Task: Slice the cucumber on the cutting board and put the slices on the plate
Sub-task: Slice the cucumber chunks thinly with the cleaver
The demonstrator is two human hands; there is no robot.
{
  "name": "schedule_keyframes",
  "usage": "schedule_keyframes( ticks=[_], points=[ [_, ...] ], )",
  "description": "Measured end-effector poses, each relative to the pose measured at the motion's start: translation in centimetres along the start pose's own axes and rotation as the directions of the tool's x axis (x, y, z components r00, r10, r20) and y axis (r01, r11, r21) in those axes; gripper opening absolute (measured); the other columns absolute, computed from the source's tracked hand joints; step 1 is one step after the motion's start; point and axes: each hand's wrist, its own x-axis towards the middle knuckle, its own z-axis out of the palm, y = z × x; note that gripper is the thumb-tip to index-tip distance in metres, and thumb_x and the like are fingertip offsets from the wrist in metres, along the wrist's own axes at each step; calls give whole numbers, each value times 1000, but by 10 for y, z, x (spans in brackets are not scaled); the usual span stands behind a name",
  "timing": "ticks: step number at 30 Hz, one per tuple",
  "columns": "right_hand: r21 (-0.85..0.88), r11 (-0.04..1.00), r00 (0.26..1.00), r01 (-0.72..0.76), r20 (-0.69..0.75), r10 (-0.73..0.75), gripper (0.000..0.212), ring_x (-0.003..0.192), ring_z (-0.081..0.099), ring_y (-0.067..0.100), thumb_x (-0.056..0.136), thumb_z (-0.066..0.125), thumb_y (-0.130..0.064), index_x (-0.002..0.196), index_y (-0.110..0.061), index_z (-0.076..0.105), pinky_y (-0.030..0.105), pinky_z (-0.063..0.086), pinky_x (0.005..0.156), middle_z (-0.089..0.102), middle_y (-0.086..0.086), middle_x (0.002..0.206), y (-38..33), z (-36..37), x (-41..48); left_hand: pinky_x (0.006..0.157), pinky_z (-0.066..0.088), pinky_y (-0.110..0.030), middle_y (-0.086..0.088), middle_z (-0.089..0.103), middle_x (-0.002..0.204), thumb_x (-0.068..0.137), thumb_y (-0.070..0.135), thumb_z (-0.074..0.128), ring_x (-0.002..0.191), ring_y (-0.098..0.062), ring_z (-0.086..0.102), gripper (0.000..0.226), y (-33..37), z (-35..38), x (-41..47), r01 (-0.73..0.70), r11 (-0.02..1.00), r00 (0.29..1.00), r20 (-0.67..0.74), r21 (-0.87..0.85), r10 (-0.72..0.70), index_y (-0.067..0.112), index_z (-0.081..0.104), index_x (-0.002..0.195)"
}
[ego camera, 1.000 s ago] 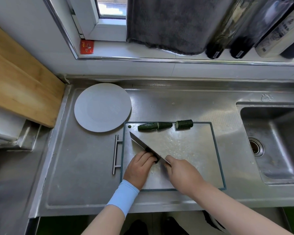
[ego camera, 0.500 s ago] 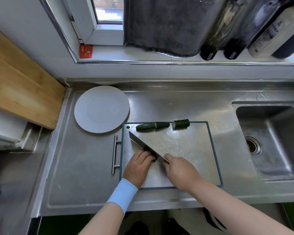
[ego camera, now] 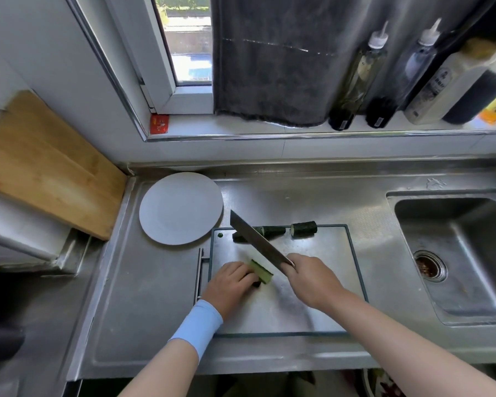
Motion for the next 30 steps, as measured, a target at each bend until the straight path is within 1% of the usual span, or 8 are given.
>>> schedule_keyframes(
  ticks=[5,9,13,21,23,25,27,30],
  points=[
    [-37,999,999,5,-35,-6,30,62,56,20,105,39,-38,80,-27,53,32,37,52,62,-3,72,1,-3,0,66,51,-29,1,58,101,60,-10,76,88,-18,54,52,-23,-19,-3,140,990,981,138,-15,-136,17,66,104],
    [-26,1000,999,0,-40,-1,29,64,59,21,105,40,-37,82,-27,55,33,40,53,62,-4,72,3,-3,1,63,51,-26,0,61,102,71,-4,76,84,-20,60,42,-34,-30,-1,395,917,913,135,-56,-385,18,67,105],
    [-16,1000,999,8,-47,-8,30,61,56,20,105,40,-36,78,-30,52,33,40,53,61,-4,70,3,-1,0,78,45,-28,1,58,109,94,18,57,97,-22,58,21,-37,-33,14,735,670,677,150,-101,-720,20,64,113],
    [0,1000,998,10,-60,-10,30,57,50,18,105,41,-35,80,-25,53,31,36,51,60,-3,68,-1,4,0,78,47,-28,2,66,107,88,40,58,99,-23,61,27,-34,-30,39,964,258,265,273,-64,-925,24,61,110],
    [9,1000,998,15,-62,-15,30,55,48,17,105,41,-35,80,-25,54,31,36,51,59,-3,67,-1,4,-1,78,47,-31,2,62,104,89,37,55,101,-23,58,24,-27,-31,41,937,348,346,189,-22,-919,22,59,107],
    [10,1000,997,21,-75,-21,31,54,47,17,105,41,-35,79,-25,52,31,35,50,58,-3,65,-1,3,-1,77,48,-34,-1,58,101,88,24,56,99,-24,54,14,-16,-26,41,797,600,604,63,-70,-794,18,60,100],
    [13,1000,996,23,-91,-22,31,54,47,16,105,40,-35,77,-27,51,30,34,50,57,-4,64,-1,1,-1,79,50,-37,-3,58,107,83,11,59,101,-27,54,25,-6,-15,43,523,845,851,119,-110,-512,17,65,106],
    [8,1000,994,20,-106,-19,26,56,51,12,105,41,-38,83,-32,54,28,33,50,59,-7,67,-1,0,0,99,41,-37,0,57,129,83,9,60,120,-25,48,49,7,1,50,174,985,927,338,-2,-163,22,57,130]
  ],
)
